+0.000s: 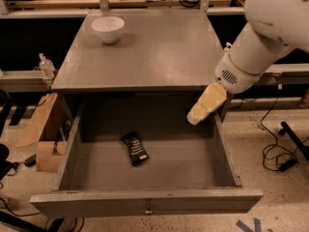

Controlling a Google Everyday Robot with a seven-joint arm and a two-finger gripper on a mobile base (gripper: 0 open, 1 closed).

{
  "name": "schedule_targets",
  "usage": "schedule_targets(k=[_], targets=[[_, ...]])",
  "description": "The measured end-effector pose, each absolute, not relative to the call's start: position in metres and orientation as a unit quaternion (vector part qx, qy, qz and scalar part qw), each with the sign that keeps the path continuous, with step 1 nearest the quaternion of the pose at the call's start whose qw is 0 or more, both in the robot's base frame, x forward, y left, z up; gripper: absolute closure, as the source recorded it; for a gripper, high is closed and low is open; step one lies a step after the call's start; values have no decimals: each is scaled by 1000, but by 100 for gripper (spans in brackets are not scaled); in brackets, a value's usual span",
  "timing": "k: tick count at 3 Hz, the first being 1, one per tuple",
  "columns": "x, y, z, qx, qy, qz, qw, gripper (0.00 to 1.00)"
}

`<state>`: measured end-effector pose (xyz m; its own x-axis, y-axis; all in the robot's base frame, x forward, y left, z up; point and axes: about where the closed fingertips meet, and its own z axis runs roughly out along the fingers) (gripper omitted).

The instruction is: Pick rxbar chocolate from top drawer and place on counter

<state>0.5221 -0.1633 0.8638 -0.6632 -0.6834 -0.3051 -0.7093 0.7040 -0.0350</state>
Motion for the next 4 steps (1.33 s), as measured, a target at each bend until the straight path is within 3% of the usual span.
schedule_targets(k=[2, 3, 4], targets=[[502, -127, 832, -292, 927, -19, 236, 0], [509, -109, 830, -292, 915, -14, 279, 0], [512, -102, 826, -292, 916, -16, 275, 0]])
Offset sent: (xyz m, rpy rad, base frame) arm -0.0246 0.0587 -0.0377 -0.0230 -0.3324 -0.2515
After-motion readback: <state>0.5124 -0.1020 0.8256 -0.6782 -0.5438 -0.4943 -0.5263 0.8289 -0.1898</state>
